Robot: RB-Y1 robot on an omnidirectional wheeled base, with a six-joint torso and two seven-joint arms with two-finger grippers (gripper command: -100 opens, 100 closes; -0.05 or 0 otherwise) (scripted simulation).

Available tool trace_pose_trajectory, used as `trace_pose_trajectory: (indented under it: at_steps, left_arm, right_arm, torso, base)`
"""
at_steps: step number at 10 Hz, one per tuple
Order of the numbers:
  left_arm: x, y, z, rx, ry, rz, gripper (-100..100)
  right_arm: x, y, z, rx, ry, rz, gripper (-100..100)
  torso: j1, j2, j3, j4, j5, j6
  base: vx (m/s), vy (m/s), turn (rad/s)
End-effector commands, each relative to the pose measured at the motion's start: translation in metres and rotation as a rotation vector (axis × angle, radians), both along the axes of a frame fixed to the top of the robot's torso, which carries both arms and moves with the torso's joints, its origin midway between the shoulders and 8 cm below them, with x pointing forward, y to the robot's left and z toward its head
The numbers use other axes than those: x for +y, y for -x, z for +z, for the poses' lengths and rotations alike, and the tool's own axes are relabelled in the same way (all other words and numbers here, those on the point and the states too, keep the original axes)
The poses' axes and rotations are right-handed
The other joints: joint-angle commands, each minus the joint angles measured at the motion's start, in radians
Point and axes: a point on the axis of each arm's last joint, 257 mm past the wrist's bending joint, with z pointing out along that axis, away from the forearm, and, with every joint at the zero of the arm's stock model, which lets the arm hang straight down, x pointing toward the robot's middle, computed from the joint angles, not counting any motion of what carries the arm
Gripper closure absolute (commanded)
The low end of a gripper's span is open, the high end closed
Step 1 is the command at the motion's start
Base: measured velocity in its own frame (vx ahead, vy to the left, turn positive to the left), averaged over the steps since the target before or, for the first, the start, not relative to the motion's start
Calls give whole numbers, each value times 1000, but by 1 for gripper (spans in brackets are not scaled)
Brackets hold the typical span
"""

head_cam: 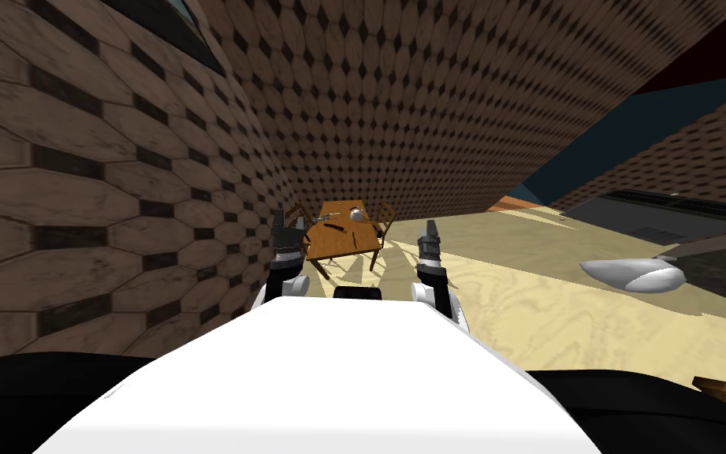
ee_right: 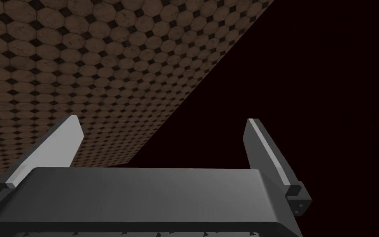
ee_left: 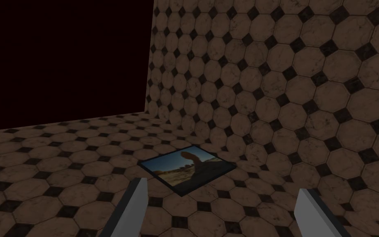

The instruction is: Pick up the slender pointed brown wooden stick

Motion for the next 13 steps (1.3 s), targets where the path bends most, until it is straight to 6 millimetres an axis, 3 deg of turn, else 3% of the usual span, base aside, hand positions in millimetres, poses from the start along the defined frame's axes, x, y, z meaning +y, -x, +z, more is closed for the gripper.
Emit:
trace_pose_trajectory:
  at_steps: [1, 5, 13]
  left_arm:
    - [-5, -1, -5, 13, -33, -24, -100]
    - [-17, -9, -40, 92, -119, -107, -100]
    - [-14, -11, -165, 362, -231, -239, -100]
  right_arm:
    - [0, 0, 0, 0, 0, 0, 0]
    - [0, 0, 0, 0, 0, 0, 0]
    - [0, 0, 0, 0, 0, 0, 0]
  torso:
    - [0, 0, 0, 0, 0, 0]
    - [-3, 4, 2, 1, -1, 0]
    - [-5, 1, 0, 0, -1, 0]
  base:
    - [-11, -10, 7]
    - [-52, -41, 7]
    - [-35, -78, -35]
